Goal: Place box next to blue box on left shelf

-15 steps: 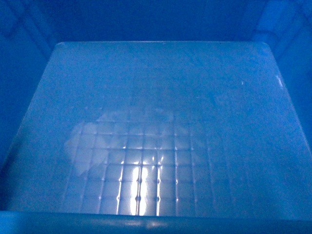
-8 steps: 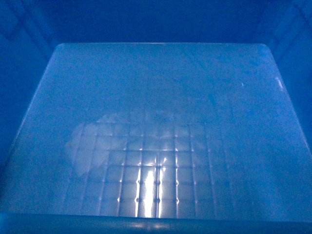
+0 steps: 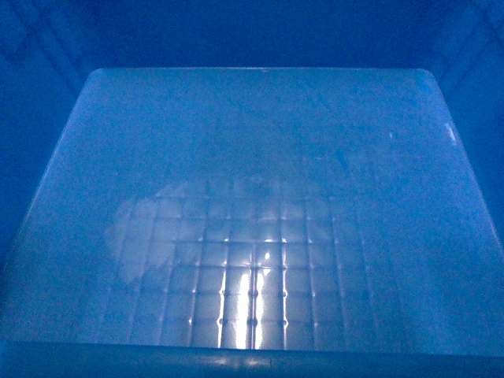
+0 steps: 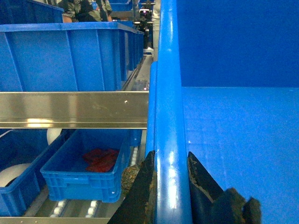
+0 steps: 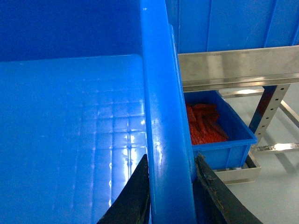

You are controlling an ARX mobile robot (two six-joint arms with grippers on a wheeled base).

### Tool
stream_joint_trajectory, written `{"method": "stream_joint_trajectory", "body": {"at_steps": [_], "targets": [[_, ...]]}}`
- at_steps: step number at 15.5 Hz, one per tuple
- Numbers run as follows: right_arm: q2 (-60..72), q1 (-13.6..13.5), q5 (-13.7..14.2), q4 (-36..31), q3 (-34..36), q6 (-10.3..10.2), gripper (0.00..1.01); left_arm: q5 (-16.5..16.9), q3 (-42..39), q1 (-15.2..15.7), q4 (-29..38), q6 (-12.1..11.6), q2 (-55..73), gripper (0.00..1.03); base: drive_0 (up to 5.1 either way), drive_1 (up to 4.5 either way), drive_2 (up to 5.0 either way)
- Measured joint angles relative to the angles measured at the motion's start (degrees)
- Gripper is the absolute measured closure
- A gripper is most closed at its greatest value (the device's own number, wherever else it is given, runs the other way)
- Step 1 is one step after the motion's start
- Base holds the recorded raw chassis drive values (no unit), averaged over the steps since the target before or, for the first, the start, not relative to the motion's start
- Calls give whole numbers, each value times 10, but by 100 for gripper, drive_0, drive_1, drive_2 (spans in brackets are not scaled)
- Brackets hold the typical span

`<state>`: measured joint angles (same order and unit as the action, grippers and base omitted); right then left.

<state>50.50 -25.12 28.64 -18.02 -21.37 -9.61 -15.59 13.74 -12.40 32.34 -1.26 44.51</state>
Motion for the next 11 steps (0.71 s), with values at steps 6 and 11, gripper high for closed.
{"method": "stream_joint_trajectory", "body": {"at_steps": [6, 11], "targets": [[0, 0, 0, 0, 0, 0, 82, 0, 0, 0, 0, 0, 0, 91, 0, 0, 0], [0, 0, 0, -3, 0, 0, 82, 0, 0, 0, 3, 0, 0, 91, 0, 0, 0]]}}
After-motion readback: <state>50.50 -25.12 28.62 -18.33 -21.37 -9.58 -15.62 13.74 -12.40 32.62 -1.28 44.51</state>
